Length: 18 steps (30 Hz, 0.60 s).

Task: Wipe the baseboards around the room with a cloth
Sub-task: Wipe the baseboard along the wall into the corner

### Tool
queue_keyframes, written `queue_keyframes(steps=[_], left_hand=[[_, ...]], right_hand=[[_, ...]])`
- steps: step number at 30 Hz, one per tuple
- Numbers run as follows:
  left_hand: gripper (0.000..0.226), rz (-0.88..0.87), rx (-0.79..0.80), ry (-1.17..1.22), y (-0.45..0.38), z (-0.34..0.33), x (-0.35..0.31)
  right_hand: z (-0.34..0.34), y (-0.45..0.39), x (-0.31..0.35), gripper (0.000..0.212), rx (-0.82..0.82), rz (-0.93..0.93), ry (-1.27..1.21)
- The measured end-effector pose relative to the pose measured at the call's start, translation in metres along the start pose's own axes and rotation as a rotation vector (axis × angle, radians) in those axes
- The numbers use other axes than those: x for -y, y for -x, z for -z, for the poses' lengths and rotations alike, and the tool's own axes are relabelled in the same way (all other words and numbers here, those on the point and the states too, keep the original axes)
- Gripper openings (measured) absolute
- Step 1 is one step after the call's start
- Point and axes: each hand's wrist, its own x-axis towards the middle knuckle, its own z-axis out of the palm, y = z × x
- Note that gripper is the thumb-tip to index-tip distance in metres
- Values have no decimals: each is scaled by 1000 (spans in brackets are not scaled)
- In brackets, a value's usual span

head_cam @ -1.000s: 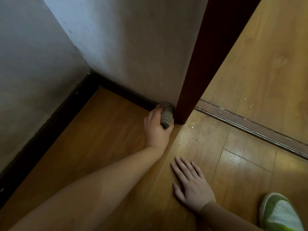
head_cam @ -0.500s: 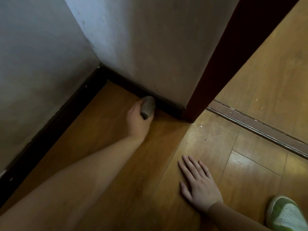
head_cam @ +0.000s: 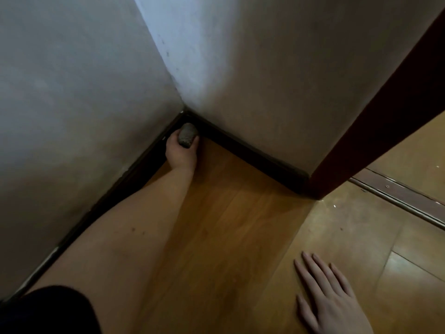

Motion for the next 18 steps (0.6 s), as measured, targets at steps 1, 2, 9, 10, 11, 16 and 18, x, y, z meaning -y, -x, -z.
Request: queue_keyframes(steps=[1,2,9,10,11,16,18], left_hand=[[57,6,6,12,-1,-4,-4],[58,20,23,40,0,-10,-8],[59,261,126,384,19,-29,-14],[59,256,142,388,28,-30,-13],[59,244,153,384,39,-32,-14],[56,145,201,337,110,-52,-19],[56,86,239,305,137,-59,-17]], right_hand=[[-1,0,0,65,5,0,-3],[0,0,-1,65,7,-1,-5],[3,0,0,65,46,10,30],[2,0,-1,66,50,10,30],[2,0,-1,68,54,11,30],[3,-1,1,70,79,11,46],[4,-2,2,70,86,0,55]])
